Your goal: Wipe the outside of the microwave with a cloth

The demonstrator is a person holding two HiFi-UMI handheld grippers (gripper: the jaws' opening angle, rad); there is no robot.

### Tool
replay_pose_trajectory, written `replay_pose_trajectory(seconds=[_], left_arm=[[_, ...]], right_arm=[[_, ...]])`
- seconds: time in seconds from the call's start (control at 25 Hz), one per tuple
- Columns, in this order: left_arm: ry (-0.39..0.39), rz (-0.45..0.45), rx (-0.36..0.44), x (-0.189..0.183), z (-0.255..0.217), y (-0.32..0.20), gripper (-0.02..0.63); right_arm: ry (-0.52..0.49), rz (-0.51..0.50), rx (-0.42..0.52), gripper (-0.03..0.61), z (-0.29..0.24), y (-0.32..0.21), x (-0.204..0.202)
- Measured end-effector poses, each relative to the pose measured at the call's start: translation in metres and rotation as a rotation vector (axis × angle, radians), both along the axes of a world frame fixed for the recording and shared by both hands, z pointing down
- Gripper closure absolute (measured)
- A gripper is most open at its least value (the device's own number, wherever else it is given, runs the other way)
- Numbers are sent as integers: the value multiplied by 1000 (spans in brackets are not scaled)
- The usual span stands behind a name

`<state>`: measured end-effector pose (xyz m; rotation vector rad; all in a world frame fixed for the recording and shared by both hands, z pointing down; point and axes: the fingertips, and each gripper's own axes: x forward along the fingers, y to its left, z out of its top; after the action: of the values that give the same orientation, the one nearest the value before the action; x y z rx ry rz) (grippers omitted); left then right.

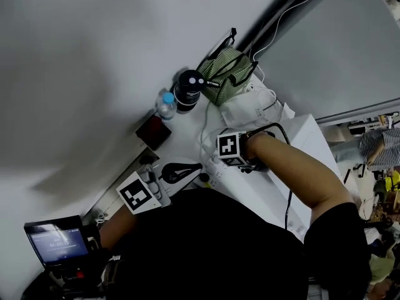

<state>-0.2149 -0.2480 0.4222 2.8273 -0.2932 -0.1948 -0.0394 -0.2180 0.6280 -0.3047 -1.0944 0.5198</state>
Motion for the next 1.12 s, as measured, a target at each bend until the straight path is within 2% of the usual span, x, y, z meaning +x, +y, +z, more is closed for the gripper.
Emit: replay_pose_trajectory(seconds=[0.16, 0.28, 0.4, 0.52, 0.64, 0.72, 0.88, 0.96, 1.12], left_arm=[[-5, -43, -25, -17, 17, 2, 609], [-1, -62, -22, -23, 17, 0, 609], [8, -39, 9, -24, 8, 0, 609], [20, 18, 35, -18, 0, 2, 609], [30, 77, 39, -13, -14, -3, 609], [33, 123, 45, -8, -22, -5, 609], [22, 224, 79, 14, -33, 3, 609], [22, 278, 112, 30, -38, 12, 609], [7, 338, 147, 73, -41, 44, 609]], right_arm=[[59, 105, -9, 489, 52, 0, 10], [79, 116, -2, 489, 53, -3, 13], [63, 104, 49, 488, 52, -2, 9], [20, 81, 115, 488, 30, -1, 1], [-104, 125, 248, 488, -31, -16, -13], [-238, 261, 358, 488, -78, -22, -18], [-556, 638, 579, 488, -170, -9, -7], [-622, 763, 697, 488, -195, 12, 17], [-691, 937, 867, 488, -214, 72, 83]])
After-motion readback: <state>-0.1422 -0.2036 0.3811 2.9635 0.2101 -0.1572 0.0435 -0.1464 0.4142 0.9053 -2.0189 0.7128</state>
